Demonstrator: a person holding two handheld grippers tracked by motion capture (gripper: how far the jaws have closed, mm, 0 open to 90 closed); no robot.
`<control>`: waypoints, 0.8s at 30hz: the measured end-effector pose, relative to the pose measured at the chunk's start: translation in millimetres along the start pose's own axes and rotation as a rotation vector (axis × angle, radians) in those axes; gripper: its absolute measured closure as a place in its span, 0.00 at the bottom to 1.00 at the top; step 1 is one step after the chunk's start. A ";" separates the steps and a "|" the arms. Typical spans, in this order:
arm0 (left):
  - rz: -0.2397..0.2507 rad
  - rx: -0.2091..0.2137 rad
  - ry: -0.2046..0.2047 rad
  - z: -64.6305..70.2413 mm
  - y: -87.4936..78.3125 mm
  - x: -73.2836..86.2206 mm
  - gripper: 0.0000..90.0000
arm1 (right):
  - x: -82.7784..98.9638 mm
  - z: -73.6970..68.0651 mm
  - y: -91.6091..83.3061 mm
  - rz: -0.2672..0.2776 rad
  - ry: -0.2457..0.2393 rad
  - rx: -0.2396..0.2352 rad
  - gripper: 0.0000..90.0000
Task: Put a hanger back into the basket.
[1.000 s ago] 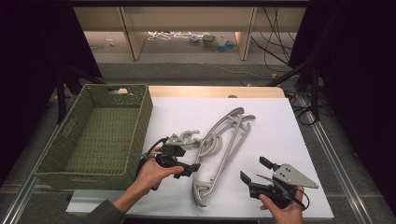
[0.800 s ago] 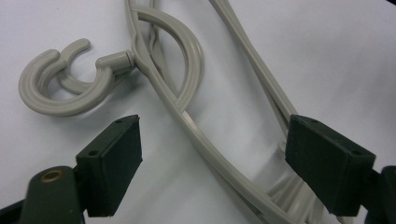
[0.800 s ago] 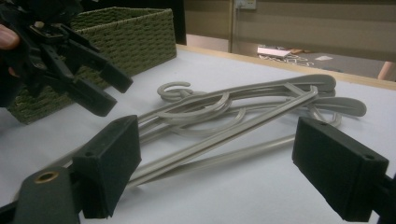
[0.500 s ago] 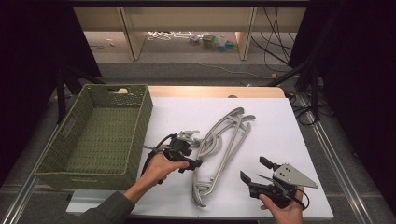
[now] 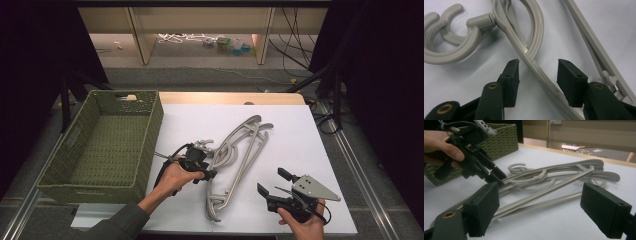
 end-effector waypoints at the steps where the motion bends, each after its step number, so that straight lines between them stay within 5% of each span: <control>1: -0.001 -0.002 -0.005 -0.2 1.4 0.2 0.59 | 0.2 0.3 -0.2 -0.003 -0.004 0.001 0.18; 14: -0.022 0.009 -0.037 -5.3 17.8 0.7 0.64 | 0.3 -0.2 -0.4 -0.006 -0.008 -0.005 0.18; 15: 0.018 0.008 -0.068 -3.5 20.9 -2.4 0.64 | 0.1 -0.2 -0.3 -0.004 -0.006 -0.002 0.18; 17: 0.021 -0.007 -0.064 -5.4 20.7 -2.8 0.67 | -0.8 -0.7 0.4 0.007 -0.003 -0.006 0.18; 18: -0.018 -0.009 -0.032 -7.5 18.1 0.2 0.67 | -0.1 -0.5 -0.2 -0.002 -0.005 -0.007 0.18; 21: -0.016 -0.013 -0.039 -7.3 17.5 0.2 0.68 | 0.0 -0.6 -0.3 -0.003 -0.005 -0.008 0.18; 23: 0.031 -0.010 -0.087 -4.7 19.5 -3.3 0.69 | -0.2 -0.6 -0.2 -0.002 -0.006 -0.009 0.18; 24: -0.010 -0.005 -0.058 -7.6 15.0 0.0 0.69 | -0.3 -0.6 -0.2 0.000 -0.005 -0.008 0.18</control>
Point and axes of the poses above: each handheld gripper's, and its own axes: y roughly forward along the jaws, x roughly out of its underside, z roughly to its right, the point moved 10 cm from there along y, roughly forward along the jaws, and after that the axes turned 10 degrees about x, right-handed, at the moved point
